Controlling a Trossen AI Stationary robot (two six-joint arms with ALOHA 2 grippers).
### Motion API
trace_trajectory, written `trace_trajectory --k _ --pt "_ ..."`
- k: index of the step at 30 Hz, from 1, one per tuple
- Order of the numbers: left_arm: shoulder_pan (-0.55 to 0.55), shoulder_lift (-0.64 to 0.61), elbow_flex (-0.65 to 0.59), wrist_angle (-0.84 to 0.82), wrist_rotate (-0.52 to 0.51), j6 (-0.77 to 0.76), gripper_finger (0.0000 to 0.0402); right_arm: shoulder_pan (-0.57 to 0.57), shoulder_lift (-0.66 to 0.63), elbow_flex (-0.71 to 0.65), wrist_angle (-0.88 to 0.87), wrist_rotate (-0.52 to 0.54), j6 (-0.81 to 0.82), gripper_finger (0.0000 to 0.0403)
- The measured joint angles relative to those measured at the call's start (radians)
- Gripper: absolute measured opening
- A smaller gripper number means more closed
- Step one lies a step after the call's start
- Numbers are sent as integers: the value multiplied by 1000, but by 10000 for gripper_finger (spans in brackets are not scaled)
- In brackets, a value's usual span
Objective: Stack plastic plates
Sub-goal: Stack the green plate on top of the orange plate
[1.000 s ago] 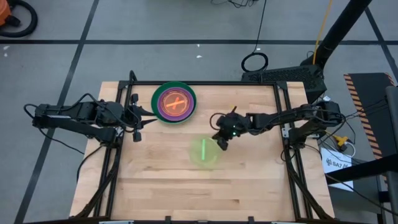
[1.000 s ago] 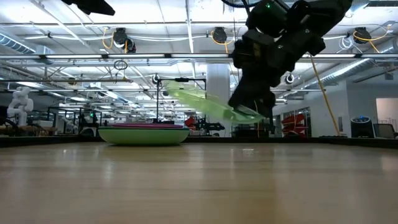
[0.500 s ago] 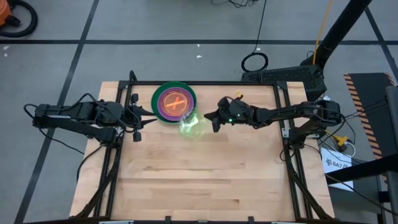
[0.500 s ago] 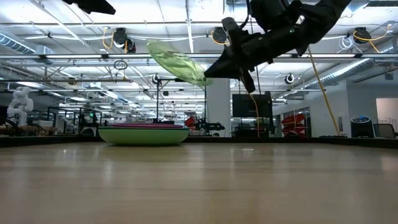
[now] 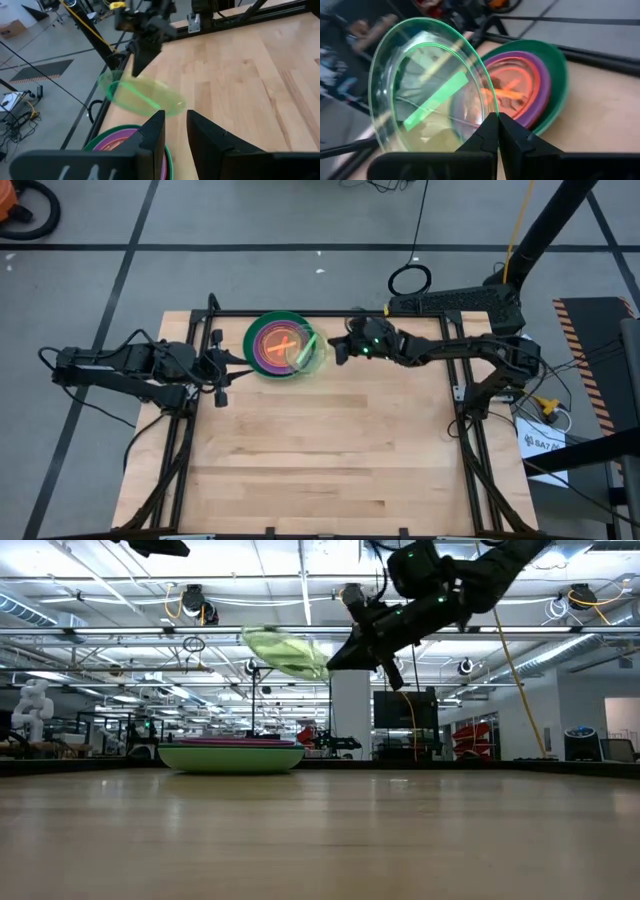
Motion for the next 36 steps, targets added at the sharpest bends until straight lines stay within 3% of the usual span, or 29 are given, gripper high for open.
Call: trace_trajectory --k 22,28,36 --pt "-1 0 0 -44 0 -5 88 -156 551 769 -575 -137 -123 0" --pt "-1 0 0 -46 0 -8 88 -163 629 868 -662 -135 -125 0" --pt "-1 0 0 -46 0 -8 88 -163 637 875 -658 -135 -128 3"
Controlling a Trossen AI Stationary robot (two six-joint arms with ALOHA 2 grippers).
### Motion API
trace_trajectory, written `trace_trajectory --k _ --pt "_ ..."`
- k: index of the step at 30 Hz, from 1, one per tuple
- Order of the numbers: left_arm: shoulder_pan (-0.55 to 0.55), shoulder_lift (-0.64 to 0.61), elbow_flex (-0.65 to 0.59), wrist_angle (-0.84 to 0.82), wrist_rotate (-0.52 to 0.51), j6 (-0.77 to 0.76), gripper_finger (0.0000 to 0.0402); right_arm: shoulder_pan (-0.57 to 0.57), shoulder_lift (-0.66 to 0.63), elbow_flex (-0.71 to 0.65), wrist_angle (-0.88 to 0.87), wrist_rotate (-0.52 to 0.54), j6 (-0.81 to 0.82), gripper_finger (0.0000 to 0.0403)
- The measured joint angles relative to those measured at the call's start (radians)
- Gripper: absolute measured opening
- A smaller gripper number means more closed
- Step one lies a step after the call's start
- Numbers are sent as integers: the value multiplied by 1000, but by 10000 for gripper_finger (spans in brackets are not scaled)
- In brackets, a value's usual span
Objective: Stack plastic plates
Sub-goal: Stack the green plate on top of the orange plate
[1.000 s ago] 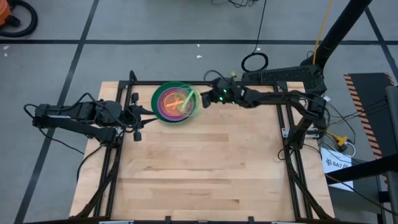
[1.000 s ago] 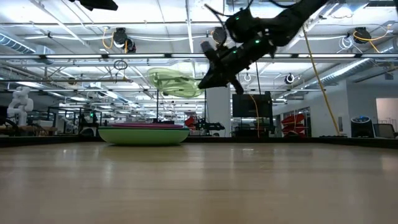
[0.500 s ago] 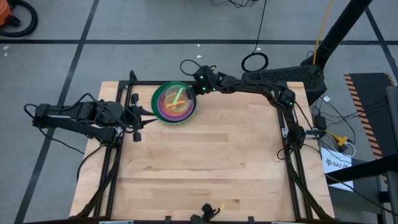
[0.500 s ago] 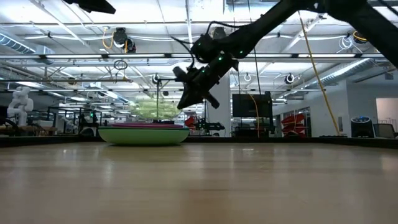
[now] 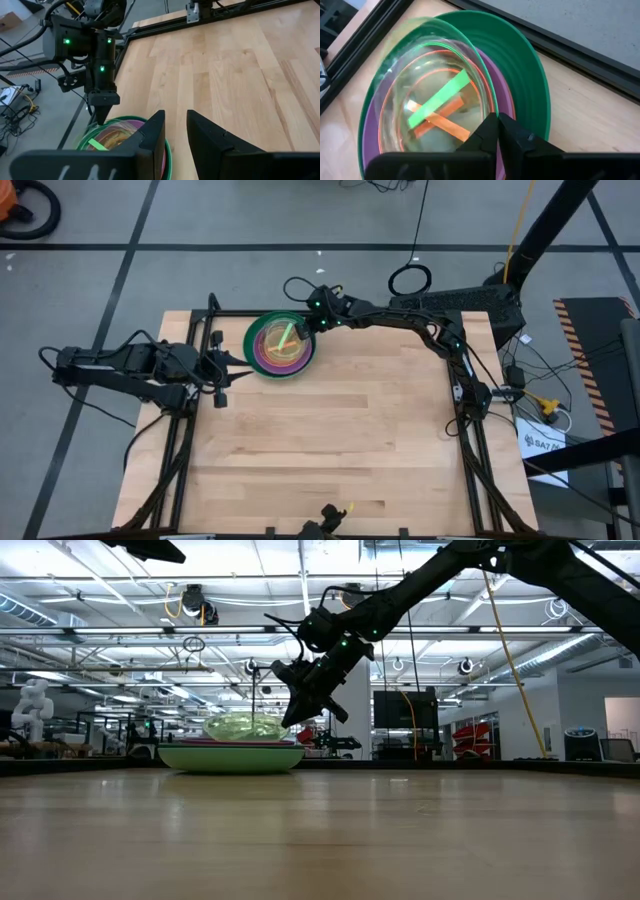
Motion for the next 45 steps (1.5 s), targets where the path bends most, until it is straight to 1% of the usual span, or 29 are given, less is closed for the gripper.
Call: trace_trajectory --k 15,22,24,28,30,33,35,42,45 --pt "0 0 0 0 0 0 88 1 0 0 2 0 8 68" --pt "0 0 0 -1 0 0 88 26 0 0 6 0 5 101" --pt "0 0 0 -1 0 0 88 34 0 0 7 1 -15 109" --pt "0 0 0 -1 0 0 88 42 0 0 25 7 -111 115" --pt "0 0 0 -1 0 0 88 45 0 0 30 22 -175 114" --pt "0 0 0 -1 0 0 88 53 0 0 29 121 -297 101" --pt "0 0 0 -2 0 0 88 58 0 0 30 161 -368 88" --pt "0 0 0 -9 0 0 88 87 13 0 76 161 -451 15" --pt "0 0 0 -11 0 0 88 112 38 0 132 161 -471 5"
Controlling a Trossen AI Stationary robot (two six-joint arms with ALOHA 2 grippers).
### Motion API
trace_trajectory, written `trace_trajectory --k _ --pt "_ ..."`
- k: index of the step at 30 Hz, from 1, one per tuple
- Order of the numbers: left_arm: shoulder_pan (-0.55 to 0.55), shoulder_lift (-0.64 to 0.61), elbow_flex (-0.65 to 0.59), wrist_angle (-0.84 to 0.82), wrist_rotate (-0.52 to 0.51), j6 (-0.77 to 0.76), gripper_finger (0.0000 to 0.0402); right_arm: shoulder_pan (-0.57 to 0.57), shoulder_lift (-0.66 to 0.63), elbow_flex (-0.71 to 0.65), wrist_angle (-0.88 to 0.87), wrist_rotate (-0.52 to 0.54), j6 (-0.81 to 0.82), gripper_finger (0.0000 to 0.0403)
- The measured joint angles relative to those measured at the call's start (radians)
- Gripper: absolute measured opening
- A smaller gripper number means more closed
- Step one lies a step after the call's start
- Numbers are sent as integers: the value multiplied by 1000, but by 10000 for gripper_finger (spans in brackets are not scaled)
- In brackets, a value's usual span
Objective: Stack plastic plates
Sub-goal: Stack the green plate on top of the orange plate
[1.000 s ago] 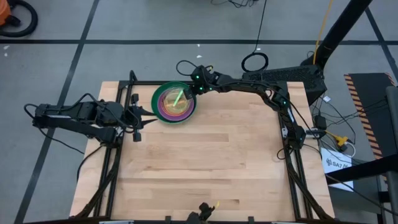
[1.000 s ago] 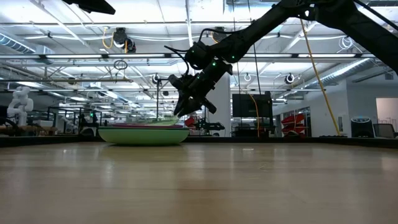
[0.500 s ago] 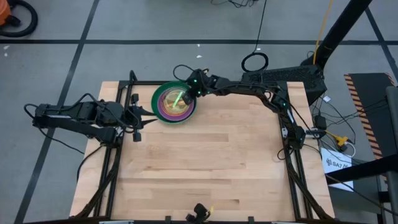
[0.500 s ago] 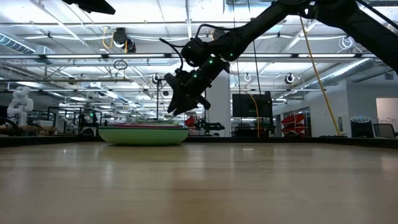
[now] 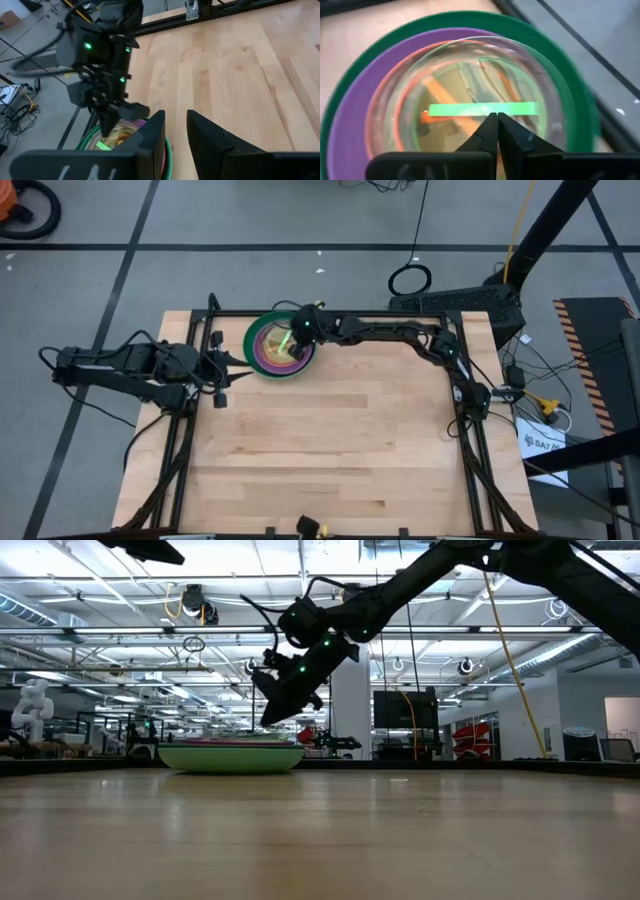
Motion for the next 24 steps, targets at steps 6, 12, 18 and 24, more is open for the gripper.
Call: trace_trajectory --k 6,12,18,24 --pt "0 0 0 -2 0 0 88 29 49 0 57 -1 43 2" --pt "0 0 0 -2 0 0 88 29 62 -1 51 0 83 1" --pt "0 0 0 -2 0 0 88 29 61 -1 51 0 87 1" --pt "0 0 0 -1 0 0 88 31 72 -1 54 4 87 1"
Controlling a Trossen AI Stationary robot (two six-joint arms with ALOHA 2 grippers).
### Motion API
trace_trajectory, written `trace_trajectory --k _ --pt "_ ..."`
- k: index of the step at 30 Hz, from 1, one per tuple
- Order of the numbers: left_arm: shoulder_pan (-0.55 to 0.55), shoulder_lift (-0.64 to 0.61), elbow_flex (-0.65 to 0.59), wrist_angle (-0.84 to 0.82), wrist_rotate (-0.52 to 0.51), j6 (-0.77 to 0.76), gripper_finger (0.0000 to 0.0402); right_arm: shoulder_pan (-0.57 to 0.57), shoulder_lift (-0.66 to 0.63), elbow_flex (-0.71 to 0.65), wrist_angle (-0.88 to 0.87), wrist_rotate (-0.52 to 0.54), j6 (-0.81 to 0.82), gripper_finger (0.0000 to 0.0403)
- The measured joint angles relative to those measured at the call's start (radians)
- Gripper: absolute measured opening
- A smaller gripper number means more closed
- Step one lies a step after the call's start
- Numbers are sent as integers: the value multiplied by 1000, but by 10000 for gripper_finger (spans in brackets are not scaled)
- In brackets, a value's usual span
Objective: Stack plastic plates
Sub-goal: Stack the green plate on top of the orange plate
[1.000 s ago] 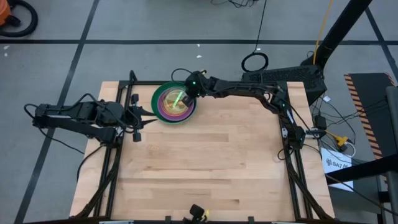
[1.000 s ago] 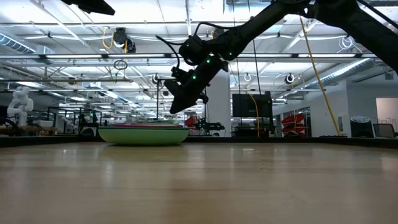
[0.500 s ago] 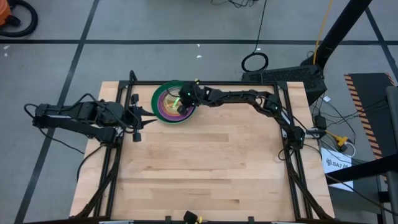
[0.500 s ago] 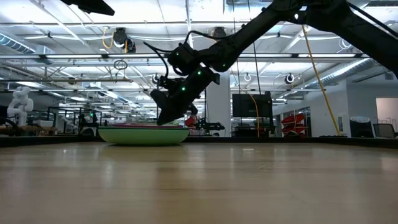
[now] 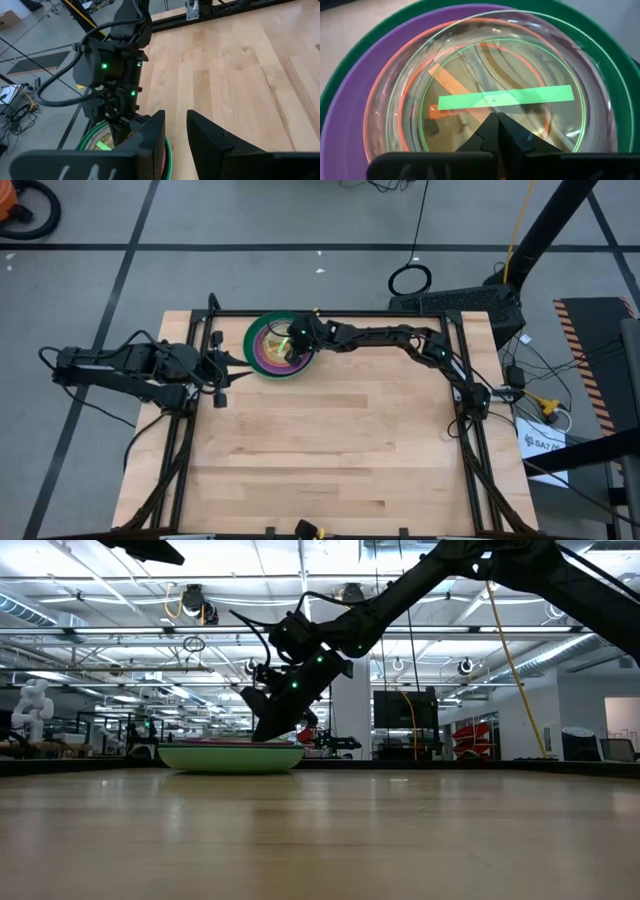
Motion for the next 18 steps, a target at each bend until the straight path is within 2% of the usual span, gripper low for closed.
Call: trace_trajectory --k 18 --pt "0 0 0 1 0 3 88 40 26 0 58 -8 18 0"
